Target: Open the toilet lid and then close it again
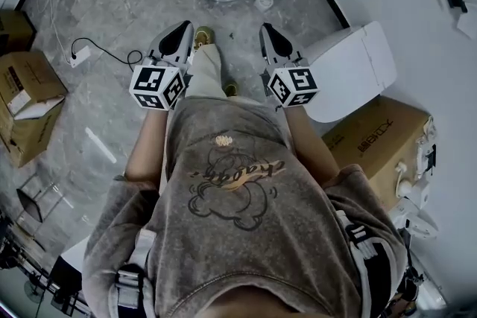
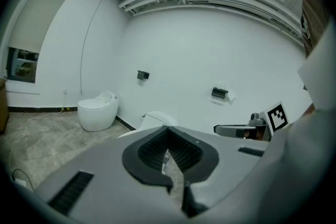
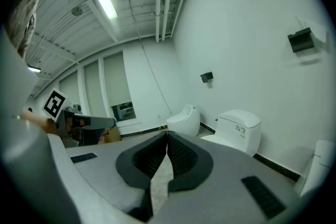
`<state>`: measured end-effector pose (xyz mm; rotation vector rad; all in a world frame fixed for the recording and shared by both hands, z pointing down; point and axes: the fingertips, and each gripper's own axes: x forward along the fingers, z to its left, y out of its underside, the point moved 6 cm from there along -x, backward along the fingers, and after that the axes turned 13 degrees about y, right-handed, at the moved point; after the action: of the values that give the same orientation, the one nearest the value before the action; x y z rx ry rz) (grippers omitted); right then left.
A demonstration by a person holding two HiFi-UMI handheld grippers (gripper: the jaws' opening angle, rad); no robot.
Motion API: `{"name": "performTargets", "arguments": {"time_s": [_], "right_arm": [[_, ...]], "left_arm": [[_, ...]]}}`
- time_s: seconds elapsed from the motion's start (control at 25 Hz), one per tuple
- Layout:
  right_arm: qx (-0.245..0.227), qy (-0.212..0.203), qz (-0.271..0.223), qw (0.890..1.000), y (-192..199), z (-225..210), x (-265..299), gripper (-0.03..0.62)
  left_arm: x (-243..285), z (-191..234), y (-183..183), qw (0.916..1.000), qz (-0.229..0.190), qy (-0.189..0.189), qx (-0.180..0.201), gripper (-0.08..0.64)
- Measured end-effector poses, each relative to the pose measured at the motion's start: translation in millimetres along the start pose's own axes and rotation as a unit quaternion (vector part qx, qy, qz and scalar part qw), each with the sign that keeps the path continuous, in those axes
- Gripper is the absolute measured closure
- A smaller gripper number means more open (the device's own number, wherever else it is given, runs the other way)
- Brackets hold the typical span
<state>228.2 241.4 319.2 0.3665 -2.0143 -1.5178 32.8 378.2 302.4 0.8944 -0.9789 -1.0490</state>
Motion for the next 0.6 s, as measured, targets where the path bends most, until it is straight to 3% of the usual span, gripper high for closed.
{"name": "performTargets", "arguments": {"time_s": [0.32, 0.6], "right_arm": [[0.001, 0.0, 0.019, 1.0, 35, -19, 107, 0.565], [0.002, -0.007, 0.042, 0.999, 99, -37, 195, 0.565]], "left_arm": [[73, 81, 22, 0.9997, 0.019, 0.005, 0.013, 0.551], [129, 152, 85, 0.9992, 0.04, 0.007, -0.004, 0.551]]}}
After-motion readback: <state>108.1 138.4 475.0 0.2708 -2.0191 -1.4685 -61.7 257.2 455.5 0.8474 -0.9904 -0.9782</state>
